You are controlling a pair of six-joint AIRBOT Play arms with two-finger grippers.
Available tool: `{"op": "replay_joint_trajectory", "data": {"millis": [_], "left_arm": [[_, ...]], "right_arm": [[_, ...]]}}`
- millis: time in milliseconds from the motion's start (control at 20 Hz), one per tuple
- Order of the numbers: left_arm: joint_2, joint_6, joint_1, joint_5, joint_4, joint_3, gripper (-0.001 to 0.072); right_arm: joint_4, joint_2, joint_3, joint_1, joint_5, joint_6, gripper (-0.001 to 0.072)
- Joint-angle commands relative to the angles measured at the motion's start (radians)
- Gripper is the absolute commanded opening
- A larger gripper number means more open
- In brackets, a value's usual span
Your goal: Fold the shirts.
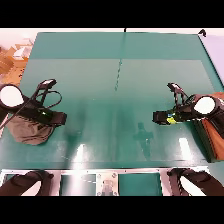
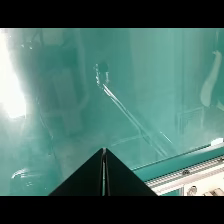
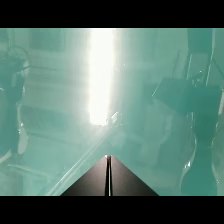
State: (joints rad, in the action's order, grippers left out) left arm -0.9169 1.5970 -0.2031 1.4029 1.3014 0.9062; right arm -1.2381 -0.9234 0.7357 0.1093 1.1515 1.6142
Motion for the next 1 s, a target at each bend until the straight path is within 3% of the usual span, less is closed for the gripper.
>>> {"op": "replay_joint_trajectory", "data": {"millis": [0, 650, 900, 950], "left_arm": [[0.001, 0.000, 0.000, 0.000, 0.000, 0.000, 0.0026], [0.001, 0.000, 0.000, -0.002, -0.003, 0.000, 0.0026], [0.000, -0.026, 0.000, -0.153, 0.014, 0.000, 0.0027], [0.000, -0.061, 0.000, -0.200, 0.071, 0.000, 0.0232]], "right_arm": [[0.000, 0.001, 0.000, 0.001, 0.000, 0.000, 0.0018], [0.000, 0.001, 0.000, 0.001, 0.000, 0.000, 0.0018], [0.000, 0.001, 0.000, 0.001, -0.023, 0.000, 0.0018], [0.001, 0.001, 0.000, 0.001, -0.036, 0.000, 0.0018]]}}
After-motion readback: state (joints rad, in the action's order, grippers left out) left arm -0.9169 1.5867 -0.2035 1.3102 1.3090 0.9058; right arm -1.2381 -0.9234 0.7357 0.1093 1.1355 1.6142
